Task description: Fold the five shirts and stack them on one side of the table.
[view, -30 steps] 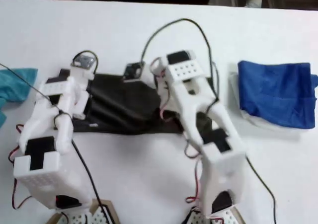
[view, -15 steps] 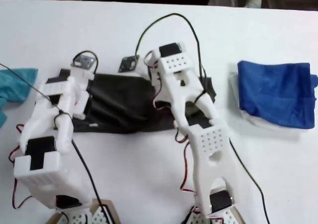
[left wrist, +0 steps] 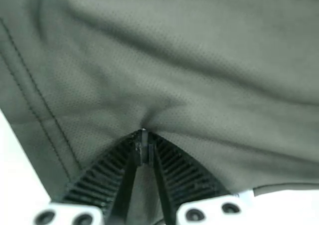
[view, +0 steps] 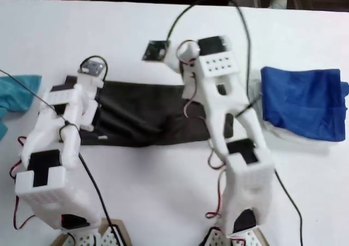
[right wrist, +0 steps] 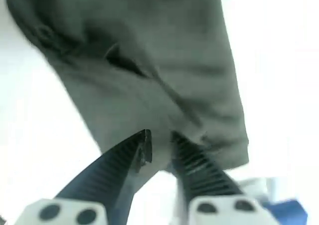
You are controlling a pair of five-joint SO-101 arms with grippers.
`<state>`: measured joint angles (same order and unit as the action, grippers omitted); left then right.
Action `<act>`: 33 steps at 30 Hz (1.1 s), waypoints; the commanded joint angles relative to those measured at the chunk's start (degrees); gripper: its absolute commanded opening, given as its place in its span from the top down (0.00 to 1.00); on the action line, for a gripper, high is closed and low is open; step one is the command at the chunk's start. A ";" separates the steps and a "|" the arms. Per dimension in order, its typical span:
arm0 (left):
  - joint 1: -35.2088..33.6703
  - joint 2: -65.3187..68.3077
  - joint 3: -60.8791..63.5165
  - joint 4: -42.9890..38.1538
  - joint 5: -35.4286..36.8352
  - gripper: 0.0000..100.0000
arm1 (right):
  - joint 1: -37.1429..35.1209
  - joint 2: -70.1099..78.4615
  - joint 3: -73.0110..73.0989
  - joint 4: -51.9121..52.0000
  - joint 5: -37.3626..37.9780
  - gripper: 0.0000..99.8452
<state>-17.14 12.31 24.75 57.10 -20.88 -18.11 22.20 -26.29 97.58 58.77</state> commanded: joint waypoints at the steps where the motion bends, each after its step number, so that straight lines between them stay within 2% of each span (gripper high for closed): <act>1: -0.97 -0.62 0.31 -0.62 0.09 0.97 | 1.63 -9.80 13.01 -0.22 -0.62 0.96; 3: -0.97 -0.62 0.31 -0.62 0.09 0.97 | 2.68 -11.21 21.27 -4.00 -2.99 0.95; 7: -0.88 -0.62 0.31 -0.62 0.09 0.97 | 4.09 -13.05 35.69 -22.02 -14.86 0.91; 9: -0.88 -0.62 0.31 -0.62 0.09 0.97 | 4.00 -13.85 39.65 -29.23 -19.96 0.90; 11: -0.88 -0.62 0.31 -0.62 0.18 0.97 | 3.91 -14.64 40.53 -31.52 -22.77 0.91; 21: -0.88 -0.62 0.31 -0.62 0.18 0.97 | 4.26 -27.30 40.79 -26.24 -22.68 0.91; 29: -0.53 -1.14 -0.31 0.18 0.26 0.97 | 5.93 -15.60 40.70 -36.70 -23.21 0.91; 33: -0.70 -1.14 -10.68 11.43 0.18 0.97 | 7.52 -10.42 40.62 -40.22 -23.21 0.91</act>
<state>-17.14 12.48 21.58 60.70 -20.88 -11.87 9.98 14.95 59.87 36.00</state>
